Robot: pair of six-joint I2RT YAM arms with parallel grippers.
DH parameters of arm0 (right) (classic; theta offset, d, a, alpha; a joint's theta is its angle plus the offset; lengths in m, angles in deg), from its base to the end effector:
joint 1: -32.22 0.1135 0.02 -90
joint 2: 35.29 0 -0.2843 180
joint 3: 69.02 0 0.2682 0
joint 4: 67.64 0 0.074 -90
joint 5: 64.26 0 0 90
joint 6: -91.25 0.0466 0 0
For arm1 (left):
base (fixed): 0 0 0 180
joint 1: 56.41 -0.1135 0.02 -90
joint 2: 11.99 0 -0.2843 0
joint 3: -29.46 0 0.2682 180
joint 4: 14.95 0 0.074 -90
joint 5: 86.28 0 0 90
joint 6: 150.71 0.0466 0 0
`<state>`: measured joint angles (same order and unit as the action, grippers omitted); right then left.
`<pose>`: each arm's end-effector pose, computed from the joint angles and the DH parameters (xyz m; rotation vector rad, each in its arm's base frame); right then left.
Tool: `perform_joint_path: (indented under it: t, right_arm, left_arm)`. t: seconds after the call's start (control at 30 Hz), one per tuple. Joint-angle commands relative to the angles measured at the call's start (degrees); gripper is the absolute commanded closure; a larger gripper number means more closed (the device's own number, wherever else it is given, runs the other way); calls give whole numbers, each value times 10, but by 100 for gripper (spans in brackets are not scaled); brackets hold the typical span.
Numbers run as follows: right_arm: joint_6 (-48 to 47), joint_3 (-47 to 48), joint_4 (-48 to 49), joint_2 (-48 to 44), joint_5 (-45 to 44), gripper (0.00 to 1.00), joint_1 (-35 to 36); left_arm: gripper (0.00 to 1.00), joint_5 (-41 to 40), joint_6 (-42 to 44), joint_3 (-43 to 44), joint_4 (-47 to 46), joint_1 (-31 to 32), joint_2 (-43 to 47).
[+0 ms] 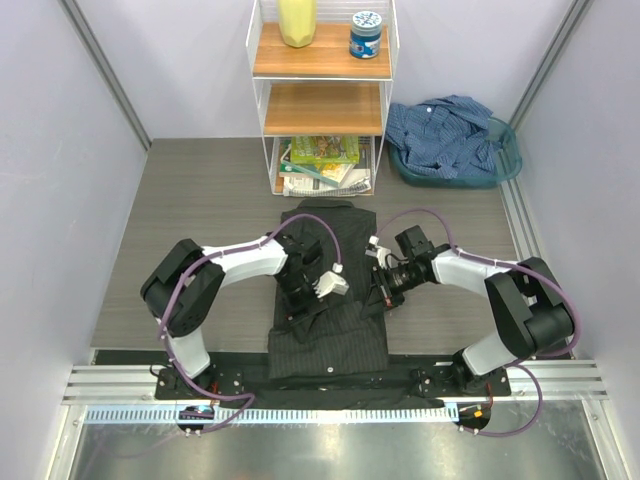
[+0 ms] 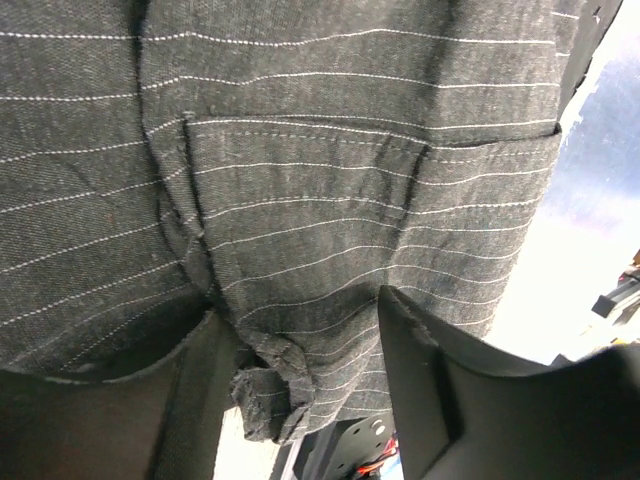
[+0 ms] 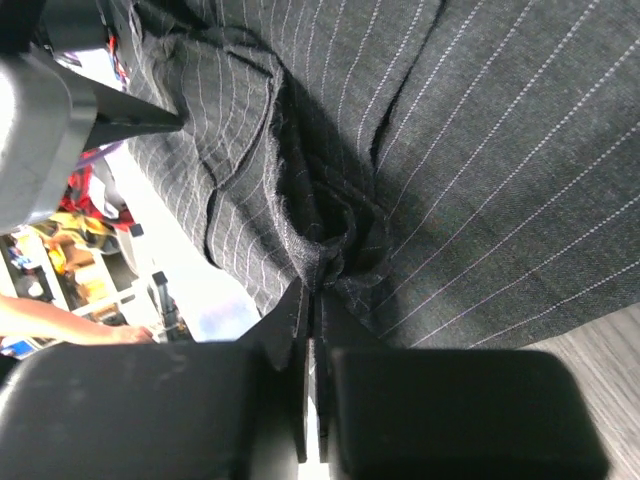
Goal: Fold and stack the long sleeve shirts
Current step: Fold the shirt
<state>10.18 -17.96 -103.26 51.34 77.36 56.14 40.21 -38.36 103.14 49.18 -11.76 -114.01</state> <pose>0.2180 0.1366 0.1439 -0.5783 2.7035 1.4075 0.2014 -0.2379 0.1529 -1.5501 -2.3785 0.9064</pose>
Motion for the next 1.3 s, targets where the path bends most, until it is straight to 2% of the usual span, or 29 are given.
perform_joint_path:
  t: [0.0,0.07,0.17,0.2,0.23,0.4,0.6,0.9,1.27]
  right_arm:
    - [1,-9,20,-15,5,99,2]
    - [1,-14,24,-27,8,99,1]
    - [4,-20,27,-42,9,99,2]
    - [3,-20,27,-45,9,99,2]
    - [4,-20,26,-50,9,99,2]
    - [0,-13,9,-99,2,99,0]
    - [-5,-3,-2,-144,-27,99,-20]
    - [-41,55,11,-90,-59,99,-70]
    - [-34,52,55,-33,-63,99,-77]
  left_arm:
    - [56,16,8,7,4,11,-10]
    - [64,39,25,15,28,11,-6]
    - [85,59,40,26,48,11,1]
    - [96,61,46,30,60,11,7]
    - [99,62,47,31,65,11,9]
    - [100,37,38,48,81,11,46]
    - [100,-47,46,100,96,5,63]
    - [100,-121,105,190,109,-46,-5]
    - [100,-132,132,264,106,-66,-76]
